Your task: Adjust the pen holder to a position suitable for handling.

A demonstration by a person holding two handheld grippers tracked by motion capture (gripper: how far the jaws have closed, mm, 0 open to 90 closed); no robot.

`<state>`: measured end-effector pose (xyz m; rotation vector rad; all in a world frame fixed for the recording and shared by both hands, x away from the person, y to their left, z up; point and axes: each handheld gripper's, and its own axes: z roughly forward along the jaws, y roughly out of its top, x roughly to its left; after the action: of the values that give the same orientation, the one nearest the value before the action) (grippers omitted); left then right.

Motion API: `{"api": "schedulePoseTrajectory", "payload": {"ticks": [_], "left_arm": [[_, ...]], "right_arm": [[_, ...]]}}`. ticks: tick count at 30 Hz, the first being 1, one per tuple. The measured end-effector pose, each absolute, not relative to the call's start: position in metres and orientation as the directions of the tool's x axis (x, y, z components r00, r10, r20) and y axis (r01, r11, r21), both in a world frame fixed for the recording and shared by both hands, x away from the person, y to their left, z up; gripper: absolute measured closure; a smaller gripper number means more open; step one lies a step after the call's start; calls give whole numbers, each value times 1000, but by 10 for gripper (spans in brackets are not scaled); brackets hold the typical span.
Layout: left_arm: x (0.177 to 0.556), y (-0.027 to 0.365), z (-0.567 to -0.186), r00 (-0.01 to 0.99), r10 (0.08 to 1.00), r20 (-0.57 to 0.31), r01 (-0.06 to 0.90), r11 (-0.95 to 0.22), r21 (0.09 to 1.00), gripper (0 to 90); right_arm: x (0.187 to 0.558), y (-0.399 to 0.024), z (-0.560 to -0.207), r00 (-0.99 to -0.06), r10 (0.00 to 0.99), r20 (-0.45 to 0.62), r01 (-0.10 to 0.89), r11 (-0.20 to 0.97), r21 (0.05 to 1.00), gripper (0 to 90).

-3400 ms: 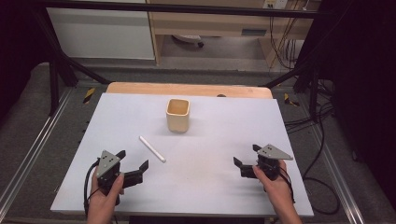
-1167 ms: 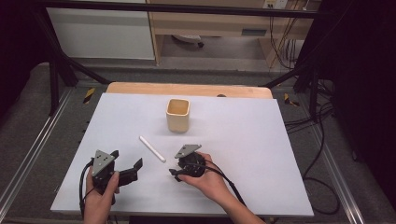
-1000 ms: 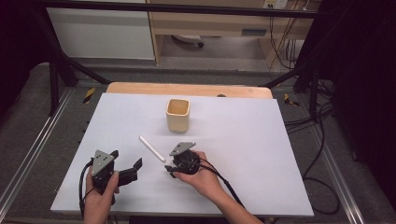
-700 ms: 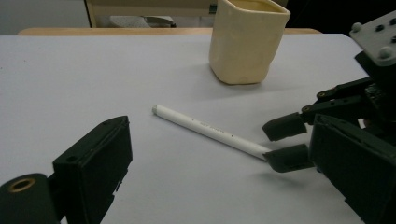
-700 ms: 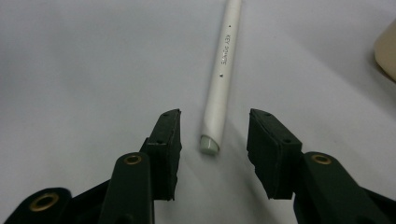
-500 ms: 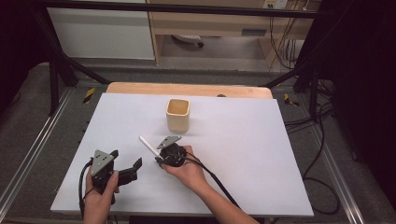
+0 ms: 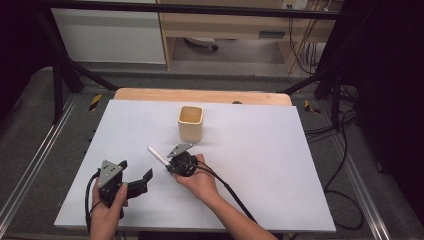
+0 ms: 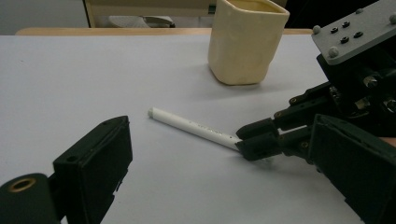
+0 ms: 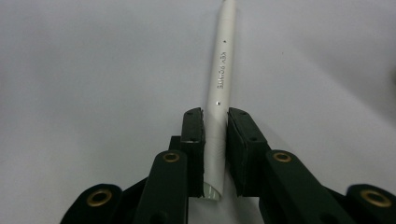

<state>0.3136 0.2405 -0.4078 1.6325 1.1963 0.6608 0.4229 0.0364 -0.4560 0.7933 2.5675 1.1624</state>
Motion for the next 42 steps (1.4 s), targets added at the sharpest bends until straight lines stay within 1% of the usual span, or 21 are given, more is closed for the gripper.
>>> {"api": "schedulePoseTrajectory", "payload": {"ticks": [9, 13, 16, 21, 27, 36, 42], "left_arm": [[311, 243, -406, 367, 922, -123, 388, -32, 921, 66], [312, 244, -406, 359, 924, -134, 386, -16, 922, 66], [313, 243, -406, 359, 923, -137, 382, -11, 924, 67], [311, 242, -404, 376, 916, -141, 375, -11, 927, 64], [310, 241, -403, 399, 900, -173, 371, 13, 929, 58], [312, 239, -404, 421, 865, -272, 403, 91, 911, 57], [311, 236, -404, 440, 847, -300, 406, 110, 907, 57]], "right_arm": [[427, 35, -453, -847, 530, 44, 389, 562, 730, 788], [424, 33, -449, -863, 505, 24, 362, 585, 726, 788], [422, 30, -444, -868, 495, 20, 347, 580, 737, 788], [417, 23, -438, -878, 479, 4, 321, 582, 747, 788], [409, 11, -431, -877, 480, 3, 312, 564, 765, 788], [395, -18, -422, -870, 493, 6, 296, 512, 806, 788], [389, -34, -421, -860, 511, 9, 295, 482, 825, 788]]}}
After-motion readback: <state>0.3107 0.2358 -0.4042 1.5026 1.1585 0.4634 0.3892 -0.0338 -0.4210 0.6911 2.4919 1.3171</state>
